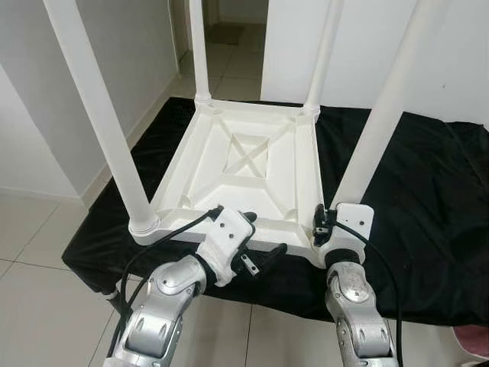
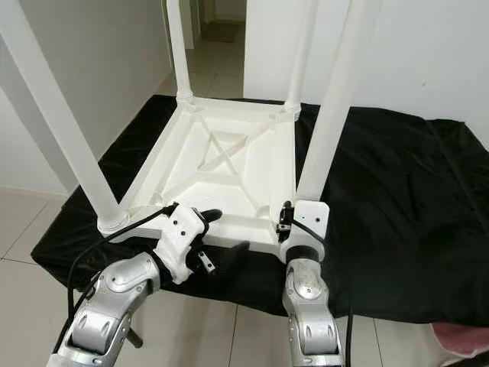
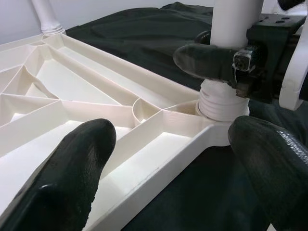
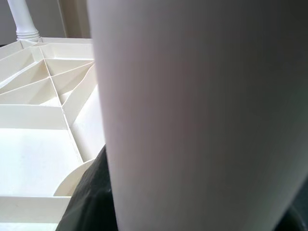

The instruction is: Building children table

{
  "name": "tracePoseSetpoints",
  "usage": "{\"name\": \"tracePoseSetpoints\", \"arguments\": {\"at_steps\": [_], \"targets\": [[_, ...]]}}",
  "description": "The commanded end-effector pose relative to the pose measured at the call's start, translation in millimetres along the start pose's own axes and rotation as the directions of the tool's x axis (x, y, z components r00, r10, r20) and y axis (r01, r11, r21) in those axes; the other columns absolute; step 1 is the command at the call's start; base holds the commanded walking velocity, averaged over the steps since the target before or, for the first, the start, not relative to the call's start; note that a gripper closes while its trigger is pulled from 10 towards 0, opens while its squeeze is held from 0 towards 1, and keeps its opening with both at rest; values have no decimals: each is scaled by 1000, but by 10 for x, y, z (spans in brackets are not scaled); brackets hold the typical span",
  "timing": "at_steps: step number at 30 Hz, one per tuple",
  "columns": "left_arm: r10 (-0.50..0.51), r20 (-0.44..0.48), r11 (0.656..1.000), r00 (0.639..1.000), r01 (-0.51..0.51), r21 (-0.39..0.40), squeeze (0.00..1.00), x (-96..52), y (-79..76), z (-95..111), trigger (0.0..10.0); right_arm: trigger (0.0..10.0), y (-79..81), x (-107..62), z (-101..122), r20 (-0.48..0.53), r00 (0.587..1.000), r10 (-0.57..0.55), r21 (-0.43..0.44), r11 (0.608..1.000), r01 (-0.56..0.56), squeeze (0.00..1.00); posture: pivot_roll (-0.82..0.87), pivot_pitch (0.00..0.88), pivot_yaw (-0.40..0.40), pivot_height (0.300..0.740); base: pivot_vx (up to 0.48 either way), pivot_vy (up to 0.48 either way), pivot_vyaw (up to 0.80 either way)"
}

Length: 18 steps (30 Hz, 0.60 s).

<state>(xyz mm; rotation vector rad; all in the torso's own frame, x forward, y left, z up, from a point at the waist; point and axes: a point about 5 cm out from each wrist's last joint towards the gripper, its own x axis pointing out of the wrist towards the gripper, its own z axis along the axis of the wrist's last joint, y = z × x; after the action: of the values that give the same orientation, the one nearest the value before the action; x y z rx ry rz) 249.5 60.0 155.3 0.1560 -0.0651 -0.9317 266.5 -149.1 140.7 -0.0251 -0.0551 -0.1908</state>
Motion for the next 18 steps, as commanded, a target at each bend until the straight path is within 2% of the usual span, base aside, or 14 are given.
{"name": "tracePoseSetpoints", "arguments": {"at_steps": [1, 2, 5, 10, 11, 14, 17, 18], "targets": [[150, -4, 989, 989, -150, 12, 0, 4, 77, -15, 10000, 10000, -53, 9, -48, -32, 999, 6, 4, 1000, -6, 949, -30, 0, 4, 740, 0, 0, 0], [153, -4, 988, 988, -153, 12, 0, 2, 72, -19, 10000, 10000, -74, 14, -32, -19, 1000, 21, 8, 1000, -21, 1000, -29, 0, -1, 740, 0, 0, 0], [157, -6, 988, 988, -157, 9, 0, 2, 58, -27, 10000, 10000, -157, 36, 10, 13, 998, 54, 8, 998, -55, 1000, -29, 0, -1, 740, 0, 0, 0], [158, -8, 987, 987, -157, 11, 0, 1, 58, -29, 10000, 10000, -184, 56, 11, 13, 994, 108, 21, 994, -109, 1000, -28, 0, -3, 740, 0, 0, 0], [158, -8, 987, 987, -158, 12, 0, 0, 60, -29, 10000, 10000, -198, 68, 6, 16, 989, 148, 20, 989, -148, 0, -28, 0, -3, 740, 0, 0, 0], [158, -8, 987, 987, -158, 12, 0, 0, 60, -29, 10000, 10000, -198, 68, 6, 16, 989, 148, 20, 989, -148, 0, -28, 0, -3, 740, 0, 0, 0], [156, -9, 988, 988, -156, 20, 0, 7, 58, -31, 10000, 10000, -301, 167, -4, 27, 938, 346, -7, 938, -346, 0, -28, 0, -6, 740, 0, 0, 0], [156, -9, 988, 988, -156, 20, 0, 7, 58, -31, 10000, 10000, -301, 167, -4, 27, 938, 346, -7, 938, -346, 0, -28, 0, -6, 740, 0, 0, 0]]}}
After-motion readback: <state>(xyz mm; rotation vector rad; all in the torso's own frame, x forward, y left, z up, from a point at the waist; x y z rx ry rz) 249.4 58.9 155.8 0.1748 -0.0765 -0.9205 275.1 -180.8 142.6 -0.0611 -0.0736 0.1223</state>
